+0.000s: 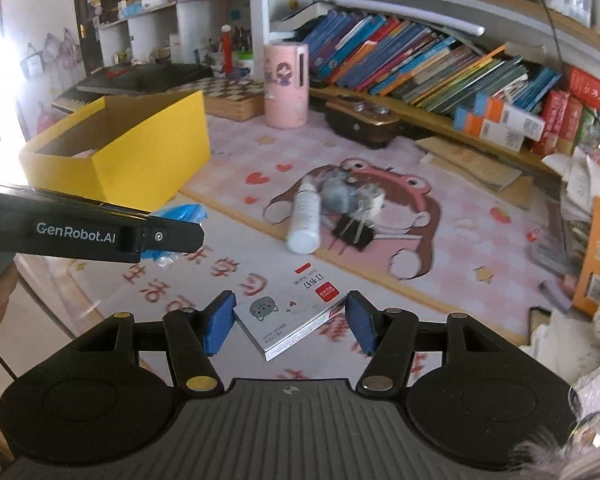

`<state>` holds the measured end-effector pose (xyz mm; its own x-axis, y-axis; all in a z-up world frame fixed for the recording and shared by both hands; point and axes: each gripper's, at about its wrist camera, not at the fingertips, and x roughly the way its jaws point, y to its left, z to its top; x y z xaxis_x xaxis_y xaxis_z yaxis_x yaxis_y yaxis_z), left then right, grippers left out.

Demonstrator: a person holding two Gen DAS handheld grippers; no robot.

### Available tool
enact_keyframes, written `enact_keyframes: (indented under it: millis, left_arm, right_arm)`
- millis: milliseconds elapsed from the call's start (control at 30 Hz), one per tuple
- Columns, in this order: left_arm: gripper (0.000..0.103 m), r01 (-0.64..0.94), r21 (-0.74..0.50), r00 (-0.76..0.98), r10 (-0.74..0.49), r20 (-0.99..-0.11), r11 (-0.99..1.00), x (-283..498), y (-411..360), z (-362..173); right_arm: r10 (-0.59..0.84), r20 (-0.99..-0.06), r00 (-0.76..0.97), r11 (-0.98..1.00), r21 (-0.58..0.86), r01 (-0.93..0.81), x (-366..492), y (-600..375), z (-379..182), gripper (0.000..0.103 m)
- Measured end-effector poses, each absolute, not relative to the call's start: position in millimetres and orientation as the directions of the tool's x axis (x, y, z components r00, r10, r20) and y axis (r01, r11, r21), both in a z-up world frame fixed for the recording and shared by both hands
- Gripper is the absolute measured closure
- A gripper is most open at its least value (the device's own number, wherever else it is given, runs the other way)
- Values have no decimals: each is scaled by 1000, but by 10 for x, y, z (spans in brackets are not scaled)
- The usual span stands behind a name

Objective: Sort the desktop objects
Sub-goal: 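Carry blue sponge and white box with both tools toward yellow box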

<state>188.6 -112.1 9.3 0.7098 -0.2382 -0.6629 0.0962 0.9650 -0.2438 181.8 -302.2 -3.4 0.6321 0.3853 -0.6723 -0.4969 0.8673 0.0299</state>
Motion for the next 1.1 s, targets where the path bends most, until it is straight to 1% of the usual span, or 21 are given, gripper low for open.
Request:
enact_keyframes:
  millis: [567,900,1100]
  left_arm:
    - [64,125,-286,699,-289,-653,950,1333,-406,4]
    - [64,36,-325,702,-255,-664,945,693,325,-89]
    - [64,9,-319,715,-229,-660,948,373,707,-85]
  right_arm:
    - [366,-713,598,874,42,-485,1298,-2271,-94,45]
    - [384,-751,538,838,40,-544,740,-1565,-176,45]
    - [401,-747,531,828,47,-559,433,-1200,-181,45]
